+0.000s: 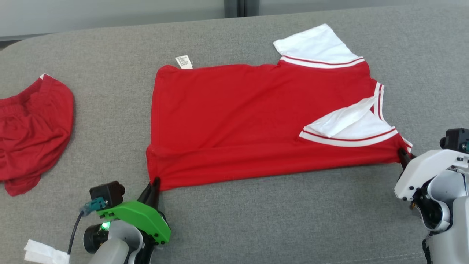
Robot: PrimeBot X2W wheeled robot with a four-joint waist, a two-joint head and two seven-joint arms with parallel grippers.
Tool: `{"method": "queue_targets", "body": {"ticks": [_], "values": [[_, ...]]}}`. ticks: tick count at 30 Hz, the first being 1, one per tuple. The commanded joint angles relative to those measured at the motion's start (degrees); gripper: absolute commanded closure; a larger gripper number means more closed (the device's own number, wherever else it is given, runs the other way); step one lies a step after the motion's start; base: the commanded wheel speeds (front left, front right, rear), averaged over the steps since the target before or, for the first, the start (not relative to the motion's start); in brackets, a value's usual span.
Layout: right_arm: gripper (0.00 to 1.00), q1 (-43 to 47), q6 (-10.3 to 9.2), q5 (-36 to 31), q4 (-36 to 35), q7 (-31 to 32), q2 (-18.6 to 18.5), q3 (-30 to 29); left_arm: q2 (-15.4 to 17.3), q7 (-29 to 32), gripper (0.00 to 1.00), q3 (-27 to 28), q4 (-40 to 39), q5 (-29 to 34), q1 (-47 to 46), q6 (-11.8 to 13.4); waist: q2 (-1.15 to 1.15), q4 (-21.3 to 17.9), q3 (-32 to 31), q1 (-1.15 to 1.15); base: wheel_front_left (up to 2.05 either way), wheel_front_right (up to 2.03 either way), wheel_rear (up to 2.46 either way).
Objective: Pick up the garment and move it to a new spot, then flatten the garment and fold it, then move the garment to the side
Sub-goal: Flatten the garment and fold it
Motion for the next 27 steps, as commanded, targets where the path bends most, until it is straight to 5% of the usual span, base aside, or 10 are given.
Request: {"method": "queue_targets", "body": {"ticks": [1, 9, 10, 11, 12, 27], "values": [[1.0, 1.99, -0.14, 0.52, -1.45, 0.75, -0.3, -0.77, 1.33, 0.7, 1.0, 0.17, -1.01, -0.5, 2.79, 1.27, 0.0, -0.05, -1.39, 0.0, 0.0, 0.0, 0.0], [1.0, 8.93, -0.15, 2.41, -6.1, 3.4, 0.1, -3.7, 3.52, 4.58, 1.0, -0.6, -11.44, -1.32, 11.43, 5.59, 0.0, 0.35, -2.94, 0.0, 0.0, 0.0, 0.0], [1.0, 9.33, -0.16, 2.95, -6.23, 3.22, 0.09, -4.05, 3.57, 4.84, 0.57, -0.44, -12.28, -1.51, 12.0, 5.81, 0.0, 0.45, -3.05, 0.0, 0.0, 0.0, 0.0], [0.94, 9.88, -0.15, 3.63, -6.2, 3.03, 0.09, -4.41, 3.85, 4.94, 0.0, -0.41, -13.18, -1.44, 12.5, 6.22, 0.0, 0.53, -3.18, 0.0, 0.0, 0.0, 0.0], [0.0, 10.42, -0.16, 3.96, -6.08, 3.23, 0.1, -4.6, 4.08, 5.14, 0.0, -0.52, -13.85, -1.28, 12.87, 6.41, 0.0, 0.58, -3.28, 0.0, 0.0, 0.0, 0.0], [0.0, 0.78, -0.09, 0.78, -11.93, 6.52, -0.84, 0.54, 7.46, 10.54, 0.0, 0.85, -20.07, -1.78, 6.84, 7.9, 0.0, 0.25, -3.18, 0.0, 0.0, 0.0, 0.0]]}}
